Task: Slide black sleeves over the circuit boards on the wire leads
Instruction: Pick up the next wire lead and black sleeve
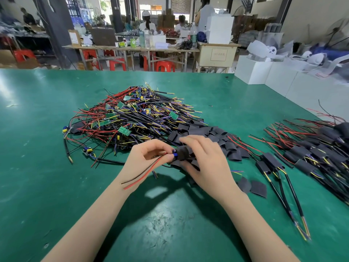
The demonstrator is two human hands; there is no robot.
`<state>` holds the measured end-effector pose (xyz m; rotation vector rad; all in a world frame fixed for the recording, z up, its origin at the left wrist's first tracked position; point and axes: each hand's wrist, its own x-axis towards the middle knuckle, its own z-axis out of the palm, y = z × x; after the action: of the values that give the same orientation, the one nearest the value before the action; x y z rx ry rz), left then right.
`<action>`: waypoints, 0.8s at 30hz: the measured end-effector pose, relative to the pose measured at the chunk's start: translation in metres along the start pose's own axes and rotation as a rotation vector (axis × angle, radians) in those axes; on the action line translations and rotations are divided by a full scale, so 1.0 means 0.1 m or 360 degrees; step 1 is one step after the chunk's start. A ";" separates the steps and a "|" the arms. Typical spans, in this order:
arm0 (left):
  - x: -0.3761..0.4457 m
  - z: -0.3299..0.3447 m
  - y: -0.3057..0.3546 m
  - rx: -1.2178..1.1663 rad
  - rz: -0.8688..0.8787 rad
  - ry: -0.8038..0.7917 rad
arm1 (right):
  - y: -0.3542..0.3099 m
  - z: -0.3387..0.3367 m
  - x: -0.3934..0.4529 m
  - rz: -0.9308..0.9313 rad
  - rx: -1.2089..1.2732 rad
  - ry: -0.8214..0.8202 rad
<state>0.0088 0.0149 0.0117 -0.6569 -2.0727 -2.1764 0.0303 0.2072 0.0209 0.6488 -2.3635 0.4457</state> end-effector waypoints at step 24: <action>0.03 0.00 0.07 -0.0113 -0.0153 -0.0097 | 0.05 -0.09 -0.01 -0.0098 -0.0113 0.0273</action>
<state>0.0089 0.0153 0.0188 -0.6509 -2.1071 -2.3195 0.0326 0.2158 0.0267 0.6235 -2.1813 0.3728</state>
